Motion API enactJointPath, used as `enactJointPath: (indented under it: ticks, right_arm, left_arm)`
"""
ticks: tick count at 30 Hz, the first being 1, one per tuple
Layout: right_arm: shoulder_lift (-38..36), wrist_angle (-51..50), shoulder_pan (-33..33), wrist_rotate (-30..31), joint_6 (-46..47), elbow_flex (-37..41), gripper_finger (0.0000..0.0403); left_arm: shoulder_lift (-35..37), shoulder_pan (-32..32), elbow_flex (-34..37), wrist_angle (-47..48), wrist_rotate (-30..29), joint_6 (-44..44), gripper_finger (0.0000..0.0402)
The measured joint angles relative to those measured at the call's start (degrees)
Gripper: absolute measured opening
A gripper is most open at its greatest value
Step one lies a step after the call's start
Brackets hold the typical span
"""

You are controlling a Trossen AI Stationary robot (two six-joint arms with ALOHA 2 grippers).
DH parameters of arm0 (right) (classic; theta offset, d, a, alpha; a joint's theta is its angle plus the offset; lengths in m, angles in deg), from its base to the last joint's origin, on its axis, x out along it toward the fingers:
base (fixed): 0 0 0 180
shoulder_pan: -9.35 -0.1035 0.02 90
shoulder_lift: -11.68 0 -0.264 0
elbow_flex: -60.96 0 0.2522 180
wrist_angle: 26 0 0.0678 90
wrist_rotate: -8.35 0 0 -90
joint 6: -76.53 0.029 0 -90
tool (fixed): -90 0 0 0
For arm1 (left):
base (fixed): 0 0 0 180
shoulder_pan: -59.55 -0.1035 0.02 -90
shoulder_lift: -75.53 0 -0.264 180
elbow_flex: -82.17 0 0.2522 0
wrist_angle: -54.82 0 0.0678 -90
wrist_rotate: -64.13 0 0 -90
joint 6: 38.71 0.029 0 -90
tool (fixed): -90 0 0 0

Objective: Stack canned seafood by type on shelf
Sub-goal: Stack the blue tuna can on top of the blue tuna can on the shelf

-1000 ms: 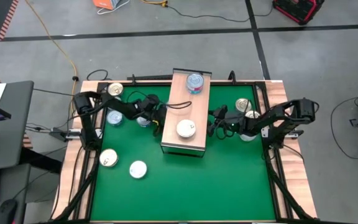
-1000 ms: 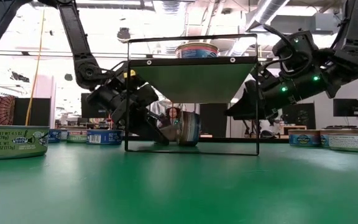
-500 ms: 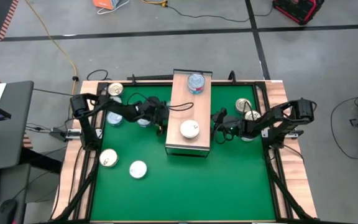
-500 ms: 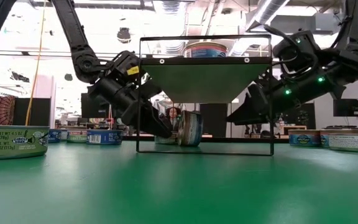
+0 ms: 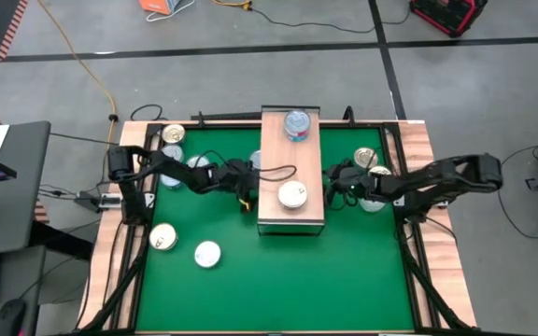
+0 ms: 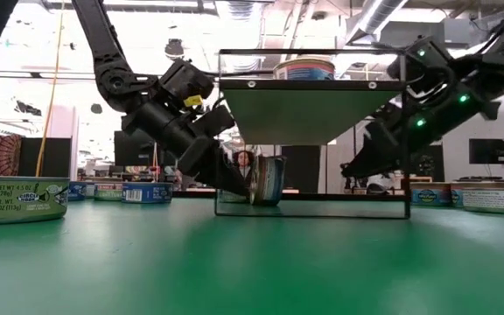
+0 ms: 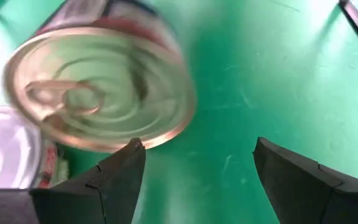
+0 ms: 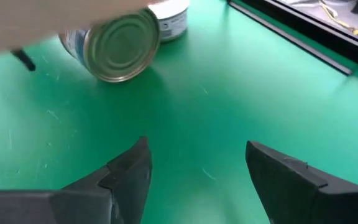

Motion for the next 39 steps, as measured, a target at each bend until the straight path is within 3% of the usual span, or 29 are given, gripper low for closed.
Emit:
enactJointPath:
  ticks: [6, 13, 17, 23, 26, 39]
  right_arm:
    - [-11.4, -12.5, 0.0, 1.2, 2.3, 0.0, 0.0285]
    - [-19.6, -18.1, -1.2, 1.7, 3.0, 0.0, 0.0285]
    - [-20.6, -18.1, -2.3, 3.7, 3.0, 0.0, 0.0285]
    - [-20.2, -15.6, -3.2, 4.7, 3.0, 0.0, 0.0285]
    - [-19.7, -13.9, -3.2, 4.7, 2.9, 0.0, 0.0285]
    - [-19.0, -12.4, -3.2, 4.8, 2.9, 0.1, 0.0285]
  left_arm:
    - [0.7, 1.8, 0.0, 2.5, -7.6, 3.1, 0.0288]
    - [5.7, -0.4, 0.6, 3.9, -6.1, 2.2, 0.0288]
    - [7.8, -0.4, 3.2, -0.5, -6.0, 0.7, 0.0288]
    - [6.6, -0.3, 8.5, -21.5, -6.2, -1.4, 0.0288]
    - [4.5, -0.5, 8.5, -26.0, -5.8, -1.5, 0.0288]
    - [-0.3, -1.1, 2.2, -26.2, -4.6, -2.0, 0.0288]
